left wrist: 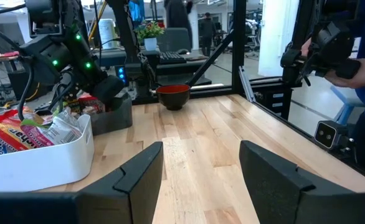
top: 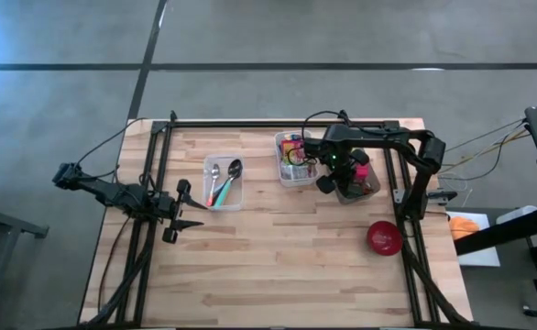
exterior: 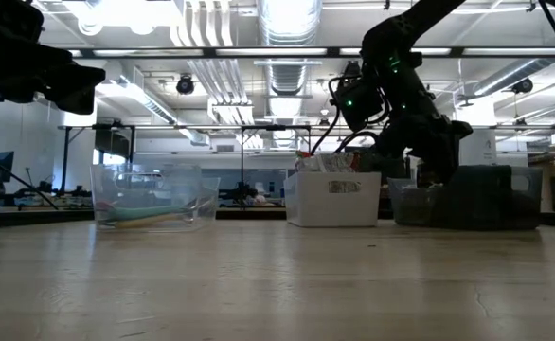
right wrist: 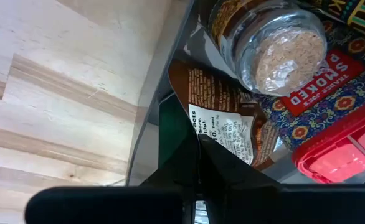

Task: Pick & Place Food Item
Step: Adjust the brown seasoning pack in the black bin

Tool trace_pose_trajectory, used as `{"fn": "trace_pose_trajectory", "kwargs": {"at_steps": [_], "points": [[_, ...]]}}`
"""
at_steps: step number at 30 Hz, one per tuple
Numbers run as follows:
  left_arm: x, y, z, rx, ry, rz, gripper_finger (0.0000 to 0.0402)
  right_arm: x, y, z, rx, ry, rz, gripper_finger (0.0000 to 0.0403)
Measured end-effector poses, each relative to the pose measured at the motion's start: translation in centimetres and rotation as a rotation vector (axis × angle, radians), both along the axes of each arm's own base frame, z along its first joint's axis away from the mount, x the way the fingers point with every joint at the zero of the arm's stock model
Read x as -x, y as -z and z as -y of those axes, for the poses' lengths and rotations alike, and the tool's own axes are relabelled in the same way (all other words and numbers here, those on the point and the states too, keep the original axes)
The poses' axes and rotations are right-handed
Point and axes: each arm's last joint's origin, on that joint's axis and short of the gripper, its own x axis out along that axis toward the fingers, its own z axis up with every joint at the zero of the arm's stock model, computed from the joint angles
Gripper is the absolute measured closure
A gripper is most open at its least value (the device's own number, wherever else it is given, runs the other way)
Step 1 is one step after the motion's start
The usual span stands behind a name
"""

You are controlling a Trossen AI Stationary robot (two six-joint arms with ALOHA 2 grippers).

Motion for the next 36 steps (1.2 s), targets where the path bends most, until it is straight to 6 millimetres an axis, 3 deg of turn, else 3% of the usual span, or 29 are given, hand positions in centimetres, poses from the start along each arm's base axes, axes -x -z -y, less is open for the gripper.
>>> {"fn": "trace_pose_trajectory", "kwargs": {"at_steps": [17, 36], "points": [[0.0, 0.0, 0.0, -0.002, 0.000, 0.000, 0.0188, 1.3, -2.8, -0.3, 0.071, 0.036, 0.145, 0.0394], [0.0, 0.0, 0.0, -0.001, 0.000, 0.000, 0.0188, 2.1, -2.6, -0.3, 0.115, 0.083, 0.196, 0.0394]]}}
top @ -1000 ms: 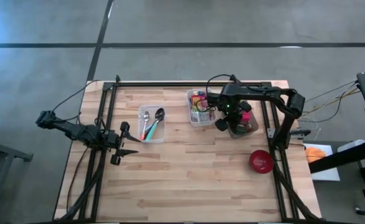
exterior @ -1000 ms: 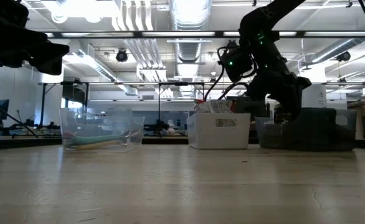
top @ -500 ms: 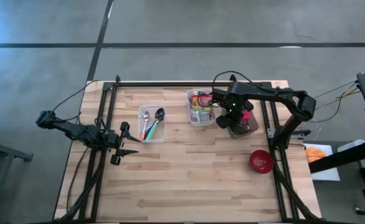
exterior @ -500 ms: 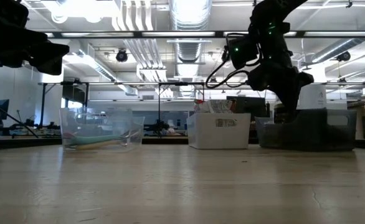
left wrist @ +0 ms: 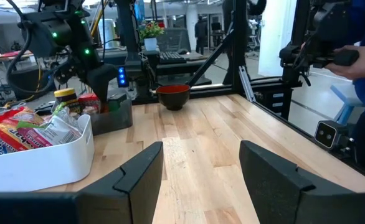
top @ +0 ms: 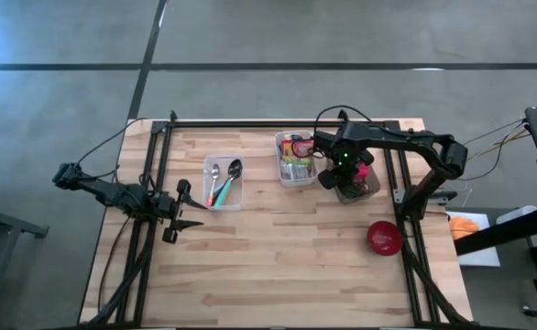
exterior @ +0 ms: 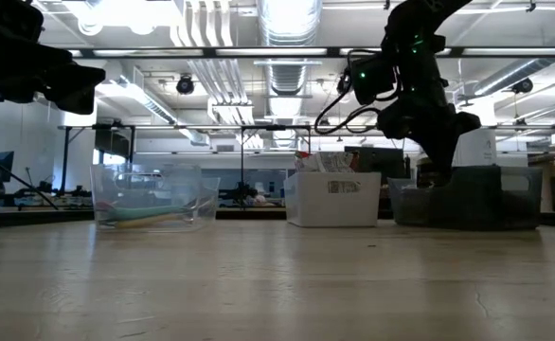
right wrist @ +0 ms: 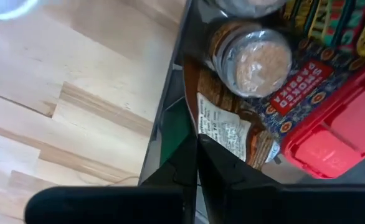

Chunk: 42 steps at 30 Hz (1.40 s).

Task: Pick & Place Food Item
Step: Adjust the brown seasoning pack in the black bin

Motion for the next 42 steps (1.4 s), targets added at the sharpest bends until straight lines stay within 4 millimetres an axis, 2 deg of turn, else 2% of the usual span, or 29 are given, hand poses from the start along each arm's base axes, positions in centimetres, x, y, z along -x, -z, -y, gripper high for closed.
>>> {"fn": "trace_pose_trajectory", "kwargs": {"at_steps": [10, 19, 24, 38, 42], "points": [[0.0, 0.0, 0.0, 0.001, 0.000, 0.000, 0.0187, -0.1, 0.1, 0.2, 0.008, -0.029, 0.024, 0.0384], [0.0, 0.0, 0.0, 0.001, 0.000, 0.000, 0.0187, -0.1, 0.2, 0.3, 0.024, -0.075, 0.017, 0.0260], [0.0, 0.0, 0.0, 0.001, 0.000, 0.000, 0.0187, 0.1, 0.6, 0.2, 0.016, -0.096, 0.009, 0.0220], [0.0, 0.0, 0.0, 0.000, 0.000, 0.000, 0.0187, 0.6, 2.9, -0.1, 0.021, -0.103, 0.022, 0.0214], [0.0, 0.0, 0.0, 0.000, -0.001, 0.000, 0.0187, 0.8, 3.4, -0.2, 0.020, -0.102, 0.019, 0.0226]]}}
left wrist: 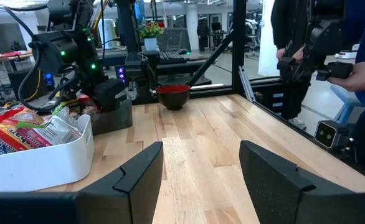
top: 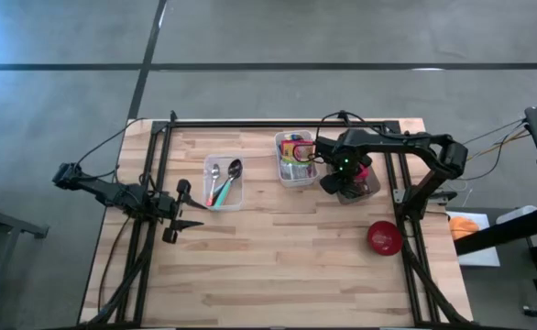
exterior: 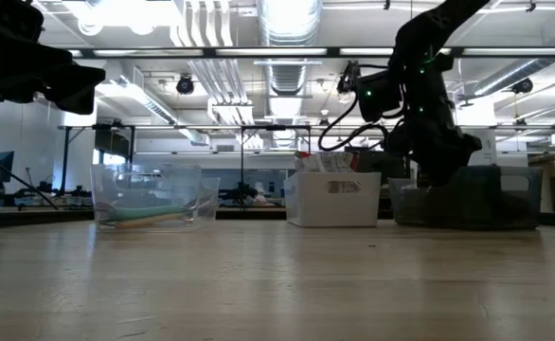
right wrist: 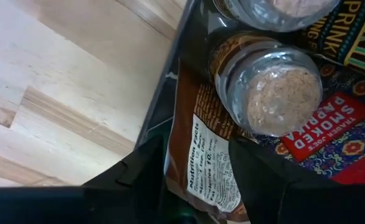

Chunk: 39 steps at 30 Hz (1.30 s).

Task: Pick & Place Food Item
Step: Adjust the brown seasoning pack in the black bin

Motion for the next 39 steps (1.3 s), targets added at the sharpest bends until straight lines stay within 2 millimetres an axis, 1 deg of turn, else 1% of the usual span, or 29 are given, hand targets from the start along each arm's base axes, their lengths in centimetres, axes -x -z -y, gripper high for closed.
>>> {"fn": "trace_pose_trajectory", "kwargs": {"at_steps": [2, 4, 10, 11, 17, 26, 39], "points": [[0.0, 0.0, 0.0, 0.000, 0.000, 0.000, 0.0187, 0.1, 0.1, 0.0, -0.002, 0.002, -0.003, 0.0244], [0.0, 0.0, 0.0, 0.000, 0.000, 0.000, 0.0187, 0.1, 0.2, -0.1, -0.005, 0.004, -0.003, 0.0271], [0.0, 0.0, 0.0, 0.000, 0.000, 0.000, 0.0187, -0.3, -0.1, 0.1, -0.013, 0.003, 0.037, 0.0371], [0.0, 0.0, 0.0, 0.000, 0.000, 0.000, 0.0187, -0.4, -0.2, 0.0, -0.027, -0.011, 0.046, 0.0383], [0.0, 0.0, 0.0, 0.000, 0.000, 0.000, 0.0187, -0.3, 0.0, -0.1, -0.066, -0.040, 0.060, 0.0394], [0.0, 0.0, 0.0, 0.000, 0.000, 0.000, 0.0187, -0.3, -0.1, -0.3, -0.111, -0.059, 0.093, 0.0395], [0.0, 0.0, 0.0, 0.001, 0.000, 0.000, 0.0188, 0.5, -2.6, -0.5, -0.019, -0.045, 0.170, 0.0395]]}}
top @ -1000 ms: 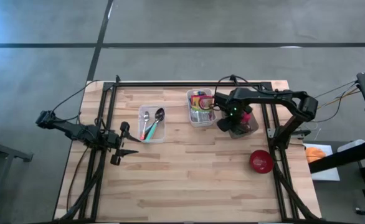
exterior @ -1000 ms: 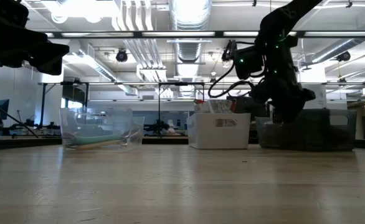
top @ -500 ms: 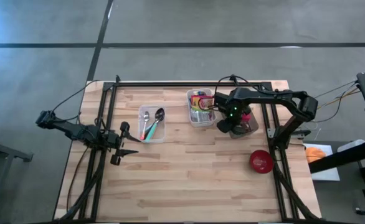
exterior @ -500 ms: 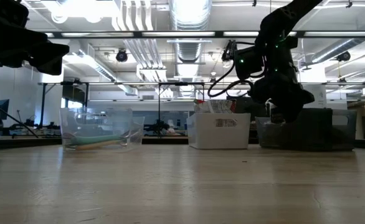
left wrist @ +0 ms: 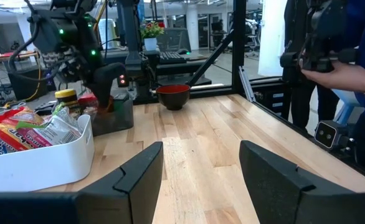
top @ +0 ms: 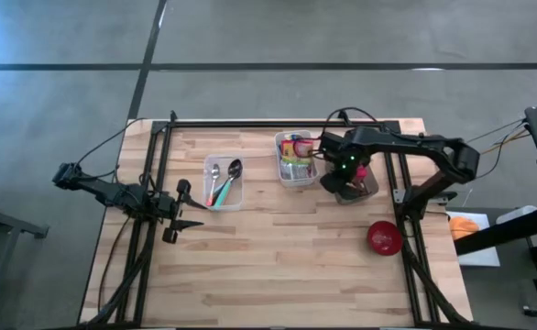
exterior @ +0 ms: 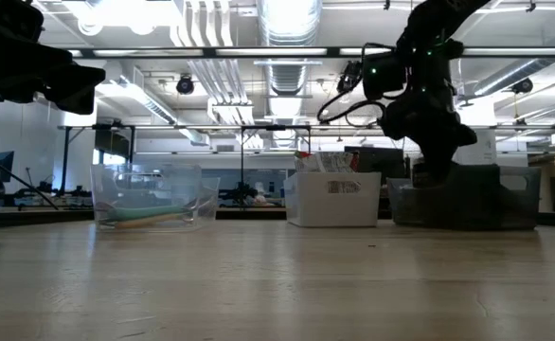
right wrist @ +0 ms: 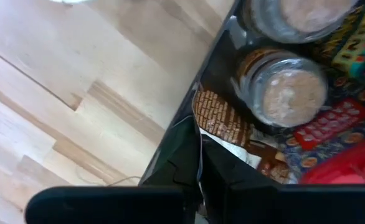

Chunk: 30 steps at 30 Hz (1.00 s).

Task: Pick & Place Food Item
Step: Adjust the brown seasoning pack in the black bin

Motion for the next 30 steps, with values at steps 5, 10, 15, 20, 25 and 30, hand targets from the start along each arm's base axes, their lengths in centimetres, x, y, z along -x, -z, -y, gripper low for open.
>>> {"fn": "trace_pose_trajectory", "kwargs": {"at_steps": [5, 10, 15, 20, 25, 30], "points": [[0.0, 0.0, 0.0, 0.000, 0.000, 0.000, 0.0188, 0.3, -0.9, -0.1, 0.036, 0.008, 0.034, 0.0395], [0.0, 0.0, 0.0, 0.000, 0.000, 0.000, 0.0188, 0.5, -1.6, -0.1, 0.064, 0.023, 0.071, 0.0395], [0.0, 0.0, 0.0, 0.000, 0.000, 0.000, 0.0188, 0.9, -2.6, -0.3, 0.097, 0.056, 0.141, 0.0395], [0.0, 0.0, 0.0, 0.000, 0.000, 0.000, 0.0188, 1.9, -3.3, -0.8, 0.130, 0.086, 0.216, 0.0395], [0.0, 0.0, 0.0, 0.000, 0.000, 0.000, 0.0188, 3.0, -3.3, -1.3, 0.151, 0.124, 0.264, 0.0395], [0.0, 0.0, 0.0, 0.000, 0.000, 0.000, 0.0188, 3.8, -3.4, -1.6, 0.171, 0.139, 0.323, 0.0395]]}}
